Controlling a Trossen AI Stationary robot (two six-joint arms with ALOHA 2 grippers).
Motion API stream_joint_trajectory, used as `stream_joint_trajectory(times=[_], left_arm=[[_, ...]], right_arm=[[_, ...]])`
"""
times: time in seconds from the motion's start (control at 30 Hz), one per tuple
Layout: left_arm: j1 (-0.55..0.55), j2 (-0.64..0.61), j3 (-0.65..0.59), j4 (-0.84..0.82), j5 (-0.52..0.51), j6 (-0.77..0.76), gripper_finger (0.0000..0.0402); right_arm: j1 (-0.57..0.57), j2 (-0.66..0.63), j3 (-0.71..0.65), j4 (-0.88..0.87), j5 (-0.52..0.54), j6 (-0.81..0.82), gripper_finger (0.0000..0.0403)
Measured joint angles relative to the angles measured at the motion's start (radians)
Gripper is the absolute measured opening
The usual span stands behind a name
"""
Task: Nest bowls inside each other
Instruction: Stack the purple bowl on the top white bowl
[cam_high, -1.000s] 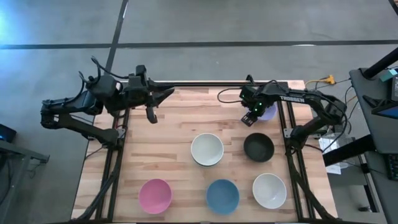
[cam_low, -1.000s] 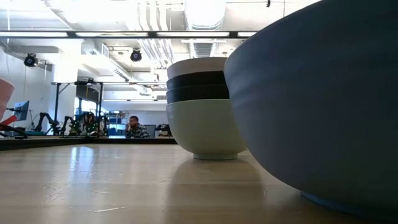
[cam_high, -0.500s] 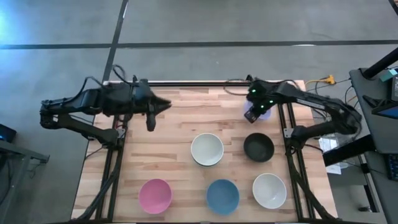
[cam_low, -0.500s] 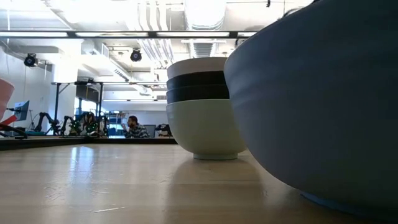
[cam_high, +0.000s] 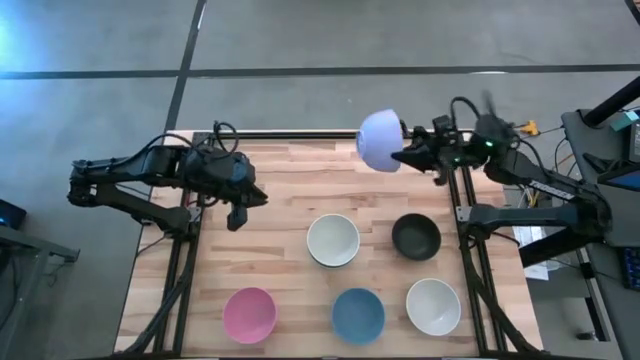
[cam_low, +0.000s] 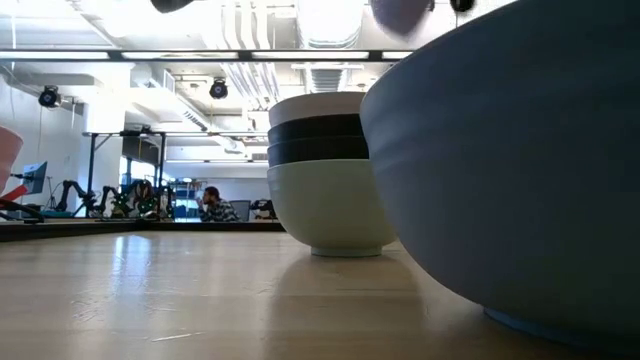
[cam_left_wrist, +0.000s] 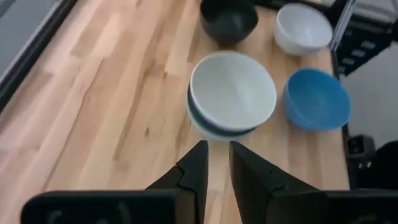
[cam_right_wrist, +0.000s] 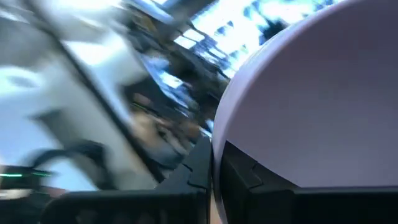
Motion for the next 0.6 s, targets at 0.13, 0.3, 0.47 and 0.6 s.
stream_joint_trajectory(times=[0.13, 0.3, 0.47, 0.6], left_arm=[[0.000, -0.044, -0.057, 0.003, 0.071, -0.046, 0.0050], [-0.013, -0.117, -0.162, 0.042, 0.206, -0.144, 0.0050], [-0.063, -0.213, -0.256, 0.093, 0.216, -0.256, 0.0050], [-0.098, -0.283, -0.312, 0.108, 0.216, -0.289, 0.0050]], right_arm=[[0.135, 0.060, 0.000, 0.270, 0.013, 0.045, 0.0013], [0.310, 0.184, 0.002, 0.358, 0.120, 0.048, 0.0013], [0.454, 0.312, 0.081, 0.263, 0.185, -0.045, 0.0013], [0.533, 0.424, 0.243, 0.021, 0.242, -0.170, 0.0013]])
